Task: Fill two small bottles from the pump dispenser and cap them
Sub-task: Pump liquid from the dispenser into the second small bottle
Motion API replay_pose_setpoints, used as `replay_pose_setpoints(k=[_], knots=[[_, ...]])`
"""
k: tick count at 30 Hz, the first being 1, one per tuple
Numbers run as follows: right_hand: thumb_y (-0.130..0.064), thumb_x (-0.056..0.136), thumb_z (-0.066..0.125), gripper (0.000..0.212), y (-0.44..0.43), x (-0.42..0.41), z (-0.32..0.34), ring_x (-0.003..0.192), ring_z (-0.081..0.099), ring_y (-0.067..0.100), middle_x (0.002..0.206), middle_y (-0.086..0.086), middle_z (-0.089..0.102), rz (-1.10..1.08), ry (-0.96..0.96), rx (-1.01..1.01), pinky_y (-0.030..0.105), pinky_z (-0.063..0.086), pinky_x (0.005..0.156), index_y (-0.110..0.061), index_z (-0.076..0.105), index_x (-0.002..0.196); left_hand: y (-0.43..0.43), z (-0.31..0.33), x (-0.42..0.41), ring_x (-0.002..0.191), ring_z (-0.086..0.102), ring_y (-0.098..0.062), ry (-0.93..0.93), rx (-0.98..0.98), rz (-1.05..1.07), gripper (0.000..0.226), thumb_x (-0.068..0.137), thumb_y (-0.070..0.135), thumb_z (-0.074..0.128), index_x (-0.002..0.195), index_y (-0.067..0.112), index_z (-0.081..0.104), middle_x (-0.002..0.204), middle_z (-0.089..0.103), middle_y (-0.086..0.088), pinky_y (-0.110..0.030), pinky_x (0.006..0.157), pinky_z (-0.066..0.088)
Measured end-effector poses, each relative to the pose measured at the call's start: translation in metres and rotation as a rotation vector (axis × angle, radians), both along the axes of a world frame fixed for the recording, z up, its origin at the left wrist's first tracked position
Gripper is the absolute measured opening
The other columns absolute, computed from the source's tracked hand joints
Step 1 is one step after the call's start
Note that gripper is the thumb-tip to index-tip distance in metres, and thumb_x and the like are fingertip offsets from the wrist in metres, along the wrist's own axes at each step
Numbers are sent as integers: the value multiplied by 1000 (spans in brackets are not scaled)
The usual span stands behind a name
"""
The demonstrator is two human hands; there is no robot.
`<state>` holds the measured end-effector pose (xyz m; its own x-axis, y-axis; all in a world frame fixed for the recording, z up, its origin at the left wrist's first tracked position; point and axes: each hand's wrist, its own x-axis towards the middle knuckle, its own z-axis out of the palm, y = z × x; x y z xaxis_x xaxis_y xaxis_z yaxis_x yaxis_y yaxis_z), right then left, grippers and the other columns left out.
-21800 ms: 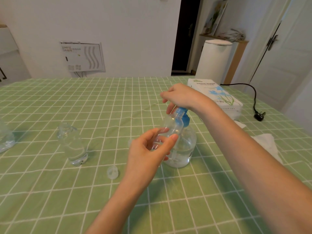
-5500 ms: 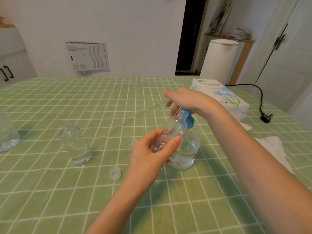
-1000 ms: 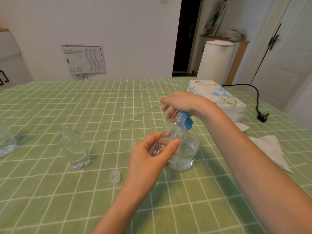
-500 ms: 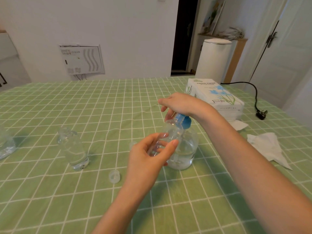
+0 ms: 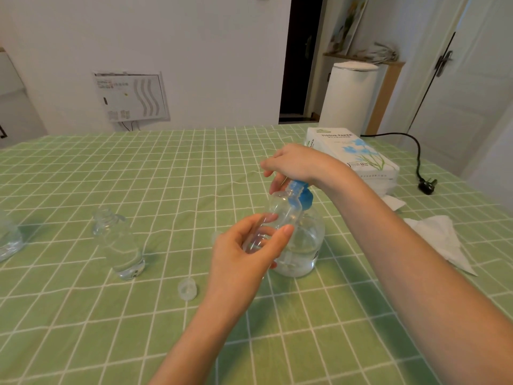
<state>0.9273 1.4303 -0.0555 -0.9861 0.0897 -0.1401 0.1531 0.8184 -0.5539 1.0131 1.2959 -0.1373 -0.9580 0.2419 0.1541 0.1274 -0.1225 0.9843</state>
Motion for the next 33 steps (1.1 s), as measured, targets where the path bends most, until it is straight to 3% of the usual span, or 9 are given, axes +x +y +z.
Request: replay_pose_setpoints(k=[4, 7, 10, 12, 14, 19, 24, 27, 33], knots=[[-30, 95, 46, 26, 0, 0, -5, 100, 61, 28, 111, 13, 69, 5, -35, 29, 31, 42, 74, -14, 66, 99, -1, -2, 0, 55, 60, -1, 1, -12, -5, 21, 70, 30, 72, 90, 26, 69, 69, 71, 7, -10, 47, 44], [-31, 95, 46, 27, 0, 0, -9, 96, 60, 28, 109, 14, 68, 2, -28, 19, 31, 40, 69, -14, 66, 100, -2, -3, 0, 56, 60, 0, 7, -21, 0, 24, 66, 35, 72, 88, 28, 69, 71, 71, 8, -11, 48, 46], [-30, 95, 46, 36, -1, 2, -8, 100, 64, 35, 104, 15, 71, -3, 30, -18, 38, 49, 82, -2, 64, 110, -2, -2, -1, 55, 59, 0, -8, -11, -2, 22, 69, 30, 73, 90, 25, 69, 69, 70, 9, -10, 47, 44], [-29, 95, 47, 44, -1, 3, -5, 106, 63, 36, 94, 11, 73, -1, 67, -34, 44, 48, 92, 5, 58, 120, -1, -1, -1, 55, 60, 0, -5, -10, -4, 28, 68, 33, 72, 94, 24, 69, 71, 71, 8, -11, 48, 45], [-30, 96, 46, 47, -1, 3, -1, 107, 63, 34, 86, 6, 72, 5, 85, -16, 44, 48, 91, 6, 56, 124, -1, 0, -1, 56, 61, 0, 9, -19, -3, 36, 62, 40, 70, 95, 26, 68, 74, 72, 7, -11, 49, 46], [-31, 96, 44, 37, 0, 1, 0, 104, 64, 31, 102, 14, 72, 13, 31, -10, 38, 49, 89, -4, 65, 111, 0, 0, -1, 55, 60, 0, -1, -5, -2, 29, 66, 35, 71, 93, 25, 69, 68, 70, 9, -11, 48, 46], [-32, 97, 42, 33, 1, 2, -2, 103, 64, 26, 98, 8, 71, 11, 7, -20, 27, 42, 71, -12, 67, 104, 0, 0, 0, 53, 59, 1, 9, 2, -10, 28, 66, 34, 71, 93, 24, 69, 65, 69, 10, -10, 47, 44], [-31, 96, 43, 33, -1, 1, -5, 106, 62, 28, 103, 10, 71, 15, -6, 8, 32, 44, 80, -11, 67, 105, 0, -1, 0, 54, 59, 1, 12, -8, -3, 29, 65, 37, 70, 92, 25, 69, 68, 70, 9, -10, 47, 44], [-31, 96, 43, 32, 0, 1, -9, 109, 61, 31, 107, 14, 70, 14, -9, -4, 34, 42, 81, -12, 67, 103, -1, -3, -1, 55, 60, 0, 8, -29, 6, 25, 69, 31, 72, 93, 24, 69, 71, 71, 5, -12, 49, 46]])
